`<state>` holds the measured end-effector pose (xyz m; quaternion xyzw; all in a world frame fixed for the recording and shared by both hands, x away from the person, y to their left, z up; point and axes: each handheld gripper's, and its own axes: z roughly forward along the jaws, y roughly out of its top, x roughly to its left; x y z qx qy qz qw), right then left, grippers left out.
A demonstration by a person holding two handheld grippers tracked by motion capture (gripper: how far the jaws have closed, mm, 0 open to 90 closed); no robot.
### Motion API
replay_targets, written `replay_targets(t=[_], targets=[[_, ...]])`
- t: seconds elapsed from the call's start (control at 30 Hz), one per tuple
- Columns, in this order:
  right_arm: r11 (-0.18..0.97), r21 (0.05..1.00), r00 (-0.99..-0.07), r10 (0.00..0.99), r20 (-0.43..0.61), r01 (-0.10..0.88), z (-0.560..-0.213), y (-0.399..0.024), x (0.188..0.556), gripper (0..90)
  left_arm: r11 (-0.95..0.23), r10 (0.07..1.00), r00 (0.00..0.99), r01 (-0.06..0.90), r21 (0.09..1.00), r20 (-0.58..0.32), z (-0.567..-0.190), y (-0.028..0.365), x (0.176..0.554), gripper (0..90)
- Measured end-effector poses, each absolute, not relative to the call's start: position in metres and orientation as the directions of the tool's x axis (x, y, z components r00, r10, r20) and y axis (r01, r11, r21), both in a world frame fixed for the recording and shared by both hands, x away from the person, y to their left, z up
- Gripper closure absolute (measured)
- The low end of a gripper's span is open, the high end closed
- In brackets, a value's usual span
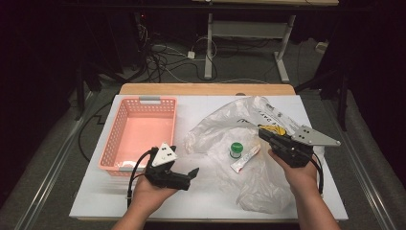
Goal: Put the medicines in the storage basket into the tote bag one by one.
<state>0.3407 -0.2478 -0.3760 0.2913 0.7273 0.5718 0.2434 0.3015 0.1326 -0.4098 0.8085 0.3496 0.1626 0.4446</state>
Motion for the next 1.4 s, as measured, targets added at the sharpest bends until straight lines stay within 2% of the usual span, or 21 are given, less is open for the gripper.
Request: replay_targets(t=[0.3,0.9,1.4], targets=[[0.171,0.975,-0.712,0.702,-0.020,0.142,-0.375,-0.248,0.341,90.0,-0.299,0.789,0.611,0.468,0.831,-0.060,-0.409,0.175,0.312,0.0],[0.174,0.974,-0.712,0.701,-0.018,0.146,-0.376,-0.248,0.341,90.0,-0.210,0.876,0.474,0.537,0.817,-0.087,-0.410,0.237,0.320,0.0],[0.174,0.973,-0.708,0.706,-0.018,0.149,-0.377,-0.249,0.341,90.0,-0.238,0.874,0.477,0.586,0.775,-0.092,-0.412,0.232,0.331,0.0]])
